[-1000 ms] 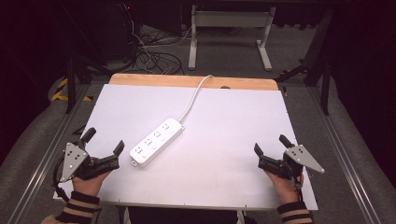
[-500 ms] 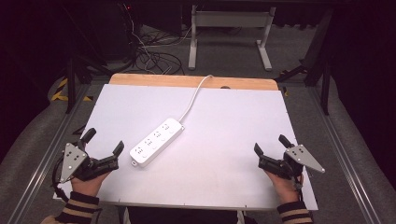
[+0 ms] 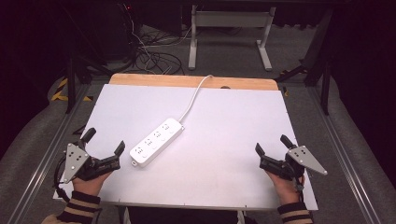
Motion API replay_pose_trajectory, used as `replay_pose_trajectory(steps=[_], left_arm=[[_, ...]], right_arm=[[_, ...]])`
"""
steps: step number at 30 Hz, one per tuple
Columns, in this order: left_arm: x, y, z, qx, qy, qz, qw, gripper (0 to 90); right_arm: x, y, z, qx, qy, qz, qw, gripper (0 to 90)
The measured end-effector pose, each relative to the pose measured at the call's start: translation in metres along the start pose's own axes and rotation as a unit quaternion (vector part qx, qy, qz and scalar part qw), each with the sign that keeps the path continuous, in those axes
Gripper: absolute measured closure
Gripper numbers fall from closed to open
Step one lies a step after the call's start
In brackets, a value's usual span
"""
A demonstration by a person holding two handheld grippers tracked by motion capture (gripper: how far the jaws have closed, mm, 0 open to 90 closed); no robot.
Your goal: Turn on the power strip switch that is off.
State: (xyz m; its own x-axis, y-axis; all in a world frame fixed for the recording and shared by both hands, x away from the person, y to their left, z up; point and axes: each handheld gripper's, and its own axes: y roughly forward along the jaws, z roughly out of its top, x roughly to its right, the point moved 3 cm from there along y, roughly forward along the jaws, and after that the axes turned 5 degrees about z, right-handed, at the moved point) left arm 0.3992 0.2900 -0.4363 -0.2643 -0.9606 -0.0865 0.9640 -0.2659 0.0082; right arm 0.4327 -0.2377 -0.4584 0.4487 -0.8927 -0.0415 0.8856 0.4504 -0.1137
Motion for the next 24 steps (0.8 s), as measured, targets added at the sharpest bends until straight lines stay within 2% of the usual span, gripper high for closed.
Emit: replay_pose_trajectory(steps=[4,6,9,10,13,15,16,17,19,24], left_arm=[[0.0,-0.001,0.0,0.001,0.002,0.001,1.0,1.0],[-0.001,-0.003,0.001,0.004,0.007,0.013,0.9999,3.8],[-0.002,-0.004,0.002,0.006,0.001,0.01,0.9999,7.4],[-0.002,-0.005,0.002,0.005,0.0,0.017,0.9998,9.4],[-0.002,-0.006,0.002,0.0,0.003,0.005,1.0,17.5],[-0.001,-0.007,0.002,-0.001,0.011,-0.004,0.9999,28.6],[-0.001,-0.008,0.001,-0.007,0.009,-0.015,0.9998,34.9],[-0.001,-0.008,0.001,-0.007,0.009,-0.015,0.9998,42.9],[-0.003,-0.008,0.001,-0.025,-0.005,-0.046,0.9986,60.1],[-0.003,-0.01,0.003,-0.017,0.001,-0.049,0.9987,86.8]], right_arm=[[0.001,0.001,0.0,-0.001,0.003,-0.002,1.0,4.9],[0.001,0.0,0.0,0.001,0.003,-0.002,1.0,5.0],[0.001,0.0,0.0,0.0,0.002,-0.001,1.0,5.0],[0.002,0.0,0.0,-0.001,0.005,0.0,1.0,5.0],[0.002,-0.001,0.0,0.002,0.008,-0.001,1.0,5.2],[0.002,-0.001,0.0,0.002,0.008,0.001,1.0,6.0],[0.002,-0.001,0.0,0.001,0.01,0.001,0.9999,5.9],[0.002,-0.001,0.0,0.001,0.01,0.001,0.9999,5.9],[0.0,0.0,0.0,0.0,0.008,0.007,0.9999,6.5],[0.0,0.0,0.0,0.0,0.01,0.008,0.9999,6.6]])
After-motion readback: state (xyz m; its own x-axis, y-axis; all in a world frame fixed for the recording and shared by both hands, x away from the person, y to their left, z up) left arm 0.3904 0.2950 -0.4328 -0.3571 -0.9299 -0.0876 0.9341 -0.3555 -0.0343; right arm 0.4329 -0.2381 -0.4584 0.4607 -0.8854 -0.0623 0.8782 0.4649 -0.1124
